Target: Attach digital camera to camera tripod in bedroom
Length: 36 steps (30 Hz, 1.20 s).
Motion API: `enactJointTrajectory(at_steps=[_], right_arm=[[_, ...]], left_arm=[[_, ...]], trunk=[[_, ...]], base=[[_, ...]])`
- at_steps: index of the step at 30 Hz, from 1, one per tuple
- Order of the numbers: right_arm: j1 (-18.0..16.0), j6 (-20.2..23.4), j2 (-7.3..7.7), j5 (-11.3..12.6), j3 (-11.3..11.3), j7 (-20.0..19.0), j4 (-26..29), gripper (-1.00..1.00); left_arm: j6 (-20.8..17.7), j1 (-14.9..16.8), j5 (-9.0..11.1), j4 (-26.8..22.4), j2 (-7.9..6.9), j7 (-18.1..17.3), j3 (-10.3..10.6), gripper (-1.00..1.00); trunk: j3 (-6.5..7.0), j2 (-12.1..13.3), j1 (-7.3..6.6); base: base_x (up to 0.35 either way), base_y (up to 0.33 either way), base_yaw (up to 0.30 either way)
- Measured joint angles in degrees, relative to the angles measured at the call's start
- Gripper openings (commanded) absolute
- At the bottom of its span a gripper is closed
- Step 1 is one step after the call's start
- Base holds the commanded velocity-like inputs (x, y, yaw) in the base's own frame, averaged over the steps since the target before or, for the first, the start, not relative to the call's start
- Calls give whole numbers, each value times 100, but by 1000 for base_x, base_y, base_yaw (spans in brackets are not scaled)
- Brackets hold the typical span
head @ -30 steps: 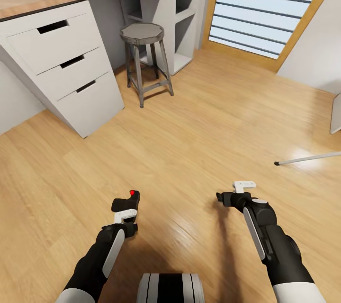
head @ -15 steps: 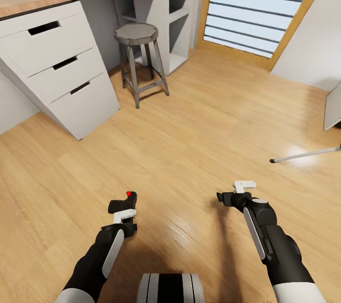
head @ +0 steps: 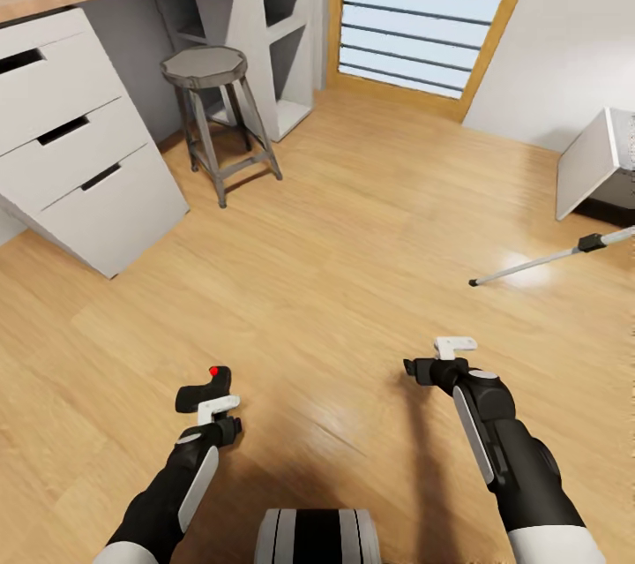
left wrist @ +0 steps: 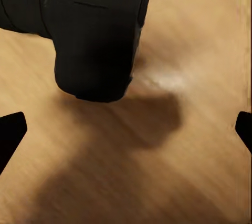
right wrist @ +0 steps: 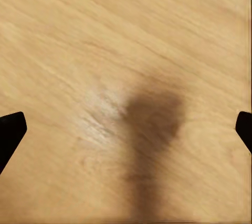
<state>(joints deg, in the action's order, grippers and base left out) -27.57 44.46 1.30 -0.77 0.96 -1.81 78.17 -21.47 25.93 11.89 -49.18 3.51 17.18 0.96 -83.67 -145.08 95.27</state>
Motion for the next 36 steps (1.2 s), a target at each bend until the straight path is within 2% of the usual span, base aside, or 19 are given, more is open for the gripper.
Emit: enactJointTrajectory(at_steps=[10, 22, 36], right_arm=[[-1, -13, -2, -8, -2, 5, -12, 100], [-1, -22, -6, -10, -2, 6, -18, 100], [-1, -87, -8, 38, -2, -21, -54, 100]], left_arm=[[179, -1, -102, 126, -23, -142, 3, 100], [213, -1, -503, 247, -17, -149, -1, 100], [229, 0, -579, 422, -36, -136, -24, 100]], trunk=[[0, 0, 0], [0, 0, 0], [0, 0, 0]], base=[[0, 0, -54], [0, 0, -4], [0, 0, 0]])
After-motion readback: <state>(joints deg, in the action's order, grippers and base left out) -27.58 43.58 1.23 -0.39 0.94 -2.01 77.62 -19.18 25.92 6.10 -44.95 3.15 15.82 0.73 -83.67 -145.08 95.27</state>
